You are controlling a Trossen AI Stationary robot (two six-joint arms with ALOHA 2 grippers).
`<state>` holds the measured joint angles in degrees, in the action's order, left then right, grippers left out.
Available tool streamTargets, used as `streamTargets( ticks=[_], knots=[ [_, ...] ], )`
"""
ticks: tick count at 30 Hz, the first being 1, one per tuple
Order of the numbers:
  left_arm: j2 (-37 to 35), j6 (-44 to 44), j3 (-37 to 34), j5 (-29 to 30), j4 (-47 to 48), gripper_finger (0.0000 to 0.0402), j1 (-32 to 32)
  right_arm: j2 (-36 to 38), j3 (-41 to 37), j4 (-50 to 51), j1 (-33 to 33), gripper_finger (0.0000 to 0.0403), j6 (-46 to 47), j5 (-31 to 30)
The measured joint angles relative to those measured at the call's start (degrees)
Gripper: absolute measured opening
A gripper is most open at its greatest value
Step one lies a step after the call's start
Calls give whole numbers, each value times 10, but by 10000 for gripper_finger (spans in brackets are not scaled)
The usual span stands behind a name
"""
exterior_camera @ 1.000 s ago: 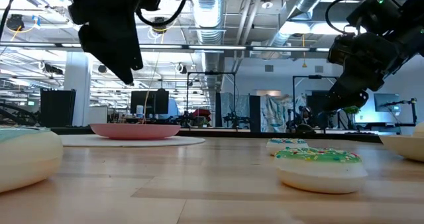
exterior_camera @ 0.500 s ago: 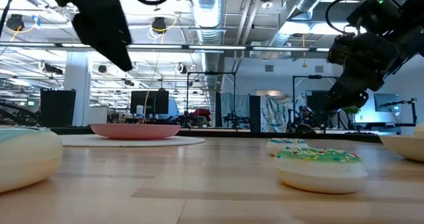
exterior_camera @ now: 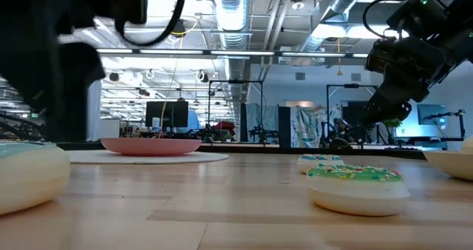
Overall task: Pick & Place donuts
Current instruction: Put the large light green donut onto the brown plate
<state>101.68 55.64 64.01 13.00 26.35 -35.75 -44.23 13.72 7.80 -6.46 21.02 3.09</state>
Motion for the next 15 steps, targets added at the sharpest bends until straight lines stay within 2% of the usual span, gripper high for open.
streamTargets(
  ticks=[4, 15],
  knots=[
    [17, 25, 0, -49, 0, 320, 0, 0, 0, 1, 0, 210, 0, 0],
    [15, 13, 0, -112, 21, 320, -3, 0, 0, 3, 0, 210, 0, 0]
  ],
)
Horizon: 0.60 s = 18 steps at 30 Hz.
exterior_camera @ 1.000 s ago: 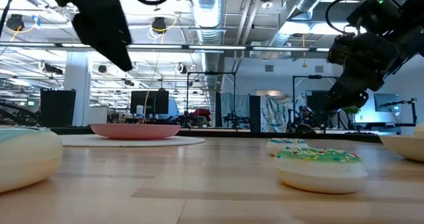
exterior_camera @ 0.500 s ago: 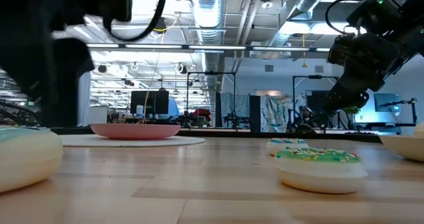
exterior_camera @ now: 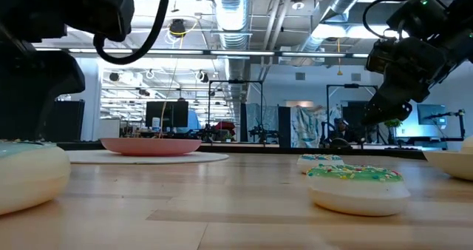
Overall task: Pick & Place donuts
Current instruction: Put the large light green donut onto the brown plate
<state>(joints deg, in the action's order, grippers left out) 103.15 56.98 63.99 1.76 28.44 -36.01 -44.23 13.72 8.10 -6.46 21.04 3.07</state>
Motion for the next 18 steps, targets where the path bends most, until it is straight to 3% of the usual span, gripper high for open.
streamTargets(
  ticks=[18],
  knots=[
    [0, -30, 0, 30, 20, 320, 0, 0, 0, 1, 0, 210, 0, 0]
  ],
)
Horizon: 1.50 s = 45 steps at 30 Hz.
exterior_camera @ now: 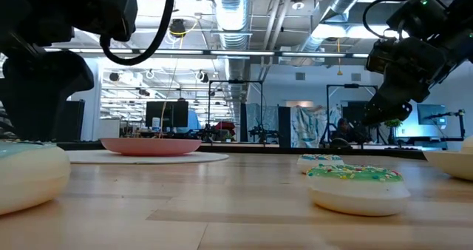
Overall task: Pick & Place donuts
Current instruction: Put the large light green donut onto the brown plate
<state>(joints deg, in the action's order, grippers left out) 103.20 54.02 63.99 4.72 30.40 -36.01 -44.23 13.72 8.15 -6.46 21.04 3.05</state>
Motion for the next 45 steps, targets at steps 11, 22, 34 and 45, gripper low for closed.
streamTargets(
  ticks=[11, 22, 34, 45],
  knots=[
    [0, -23, 0, 3, -16, 320, -2, 0, 0, 0, 0, 210, 0, 0],
    [35, -39, -3, -5, -35, 320, -4, 0, 0, 1, 0, 210, 0, 0],
    [66, -71, 43, -9, 16, 320, -4, 0, 0, 1, 0, 210, 0, 0],
    [68, -84, 55, 0, 28, 244, -3, 0, 0, 1, 0, 210, 0, 0]
  ],
)
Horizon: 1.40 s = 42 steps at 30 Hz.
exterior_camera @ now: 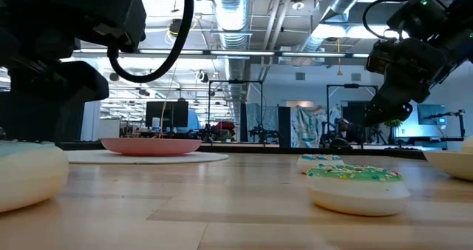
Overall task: Pick & Place donuts
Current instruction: Put the large light green donut onto the brown plate
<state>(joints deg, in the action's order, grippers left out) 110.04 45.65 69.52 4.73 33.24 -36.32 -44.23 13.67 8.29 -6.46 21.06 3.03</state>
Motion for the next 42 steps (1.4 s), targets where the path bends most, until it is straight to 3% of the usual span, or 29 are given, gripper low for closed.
streamTargets(
  ticks=[10, 21, 28, 31, 38, 42],
  knots=[
    [-1, 5, 0, 0, 1, 194, 0, 0, 0, 0, 0, 210, 0, 0],
    [-2, 6, 1, -1, 3, 185, 12, 0, 0, 0, 0, 210, 0, 0],
    [-2, -9, 28, -14, 7, 185, 61, 0, 0, 0, 0, 210, 0, 0],
    [-2, -84, 50, 11, 5, 185, 88, 0, 0, -2, 0, 210, 0, 0],
    [-3, -386, 99, 119, -23, 185, 140, 0, 0, -9, 0, 210, 0, 0],
    [-3, -463, 141, 146, -72, 185, 183, 0, 0, -11, 0, 210, 0, 0]
  ],
)
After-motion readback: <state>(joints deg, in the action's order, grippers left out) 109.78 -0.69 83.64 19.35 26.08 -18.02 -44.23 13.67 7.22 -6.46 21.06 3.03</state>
